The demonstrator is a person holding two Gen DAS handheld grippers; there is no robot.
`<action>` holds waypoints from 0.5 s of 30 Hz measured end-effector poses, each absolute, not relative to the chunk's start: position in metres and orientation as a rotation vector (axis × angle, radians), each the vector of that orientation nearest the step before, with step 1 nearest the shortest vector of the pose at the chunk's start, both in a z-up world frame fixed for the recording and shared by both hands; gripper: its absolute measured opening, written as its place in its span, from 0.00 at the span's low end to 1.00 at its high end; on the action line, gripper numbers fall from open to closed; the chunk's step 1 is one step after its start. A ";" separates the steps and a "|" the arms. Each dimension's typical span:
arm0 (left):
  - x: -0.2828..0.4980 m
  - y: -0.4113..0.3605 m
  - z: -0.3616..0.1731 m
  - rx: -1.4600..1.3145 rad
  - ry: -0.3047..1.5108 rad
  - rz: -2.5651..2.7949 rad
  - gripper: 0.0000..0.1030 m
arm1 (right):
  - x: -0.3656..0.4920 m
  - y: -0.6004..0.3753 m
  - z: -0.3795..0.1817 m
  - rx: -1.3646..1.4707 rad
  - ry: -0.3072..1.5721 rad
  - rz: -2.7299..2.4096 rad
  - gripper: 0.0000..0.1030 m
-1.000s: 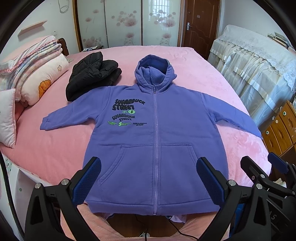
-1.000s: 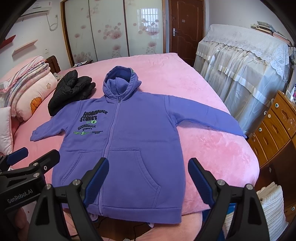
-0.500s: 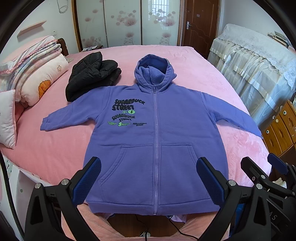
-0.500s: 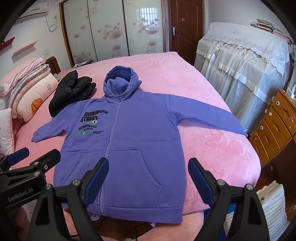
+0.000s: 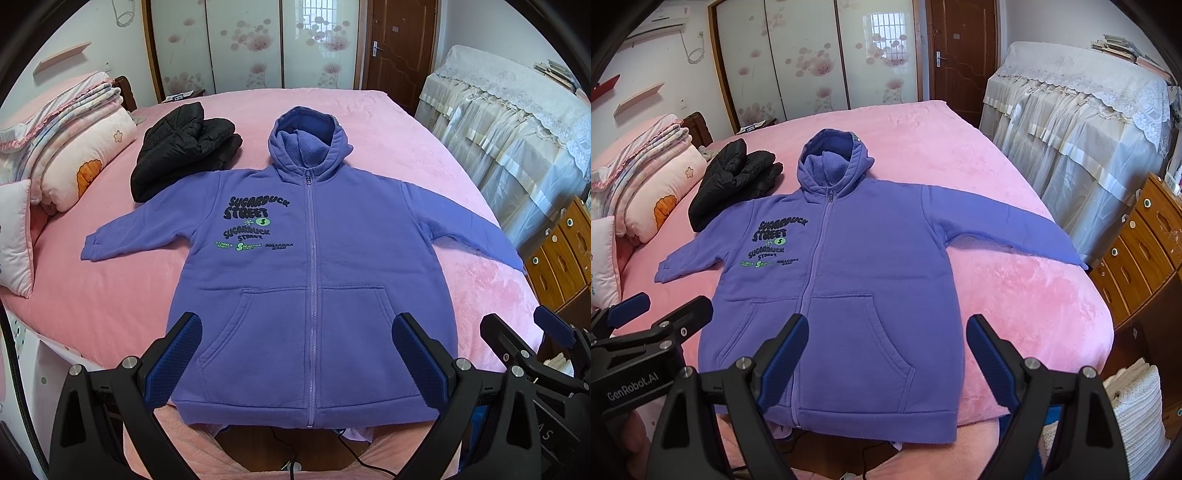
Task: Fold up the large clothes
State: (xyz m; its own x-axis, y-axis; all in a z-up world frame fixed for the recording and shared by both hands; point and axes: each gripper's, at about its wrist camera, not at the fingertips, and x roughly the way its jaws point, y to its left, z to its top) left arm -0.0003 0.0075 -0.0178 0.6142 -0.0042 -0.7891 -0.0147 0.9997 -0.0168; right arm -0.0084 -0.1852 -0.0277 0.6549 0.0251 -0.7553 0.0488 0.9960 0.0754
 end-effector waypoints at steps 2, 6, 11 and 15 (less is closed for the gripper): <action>0.000 0.007 -0.018 -0.022 0.909 0.006 0.99 | -0.009 -0.186 -0.028 0.092 0.859 -0.011 0.86; 0.001 0.007 -0.018 -0.020 0.914 0.006 0.99 | -0.008 -0.185 -0.029 0.094 0.866 -0.011 0.86; 0.002 0.006 -0.019 -0.018 0.919 0.006 0.99 | -0.005 -0.192 -0.031 0.108 0.877 -0.010 0.86; 0.005 0.002 -0.021 -0.011 0.927 0.010 0.99 | -0.003 -0.196 -0.033 0.123 0.883 -0.003 0.86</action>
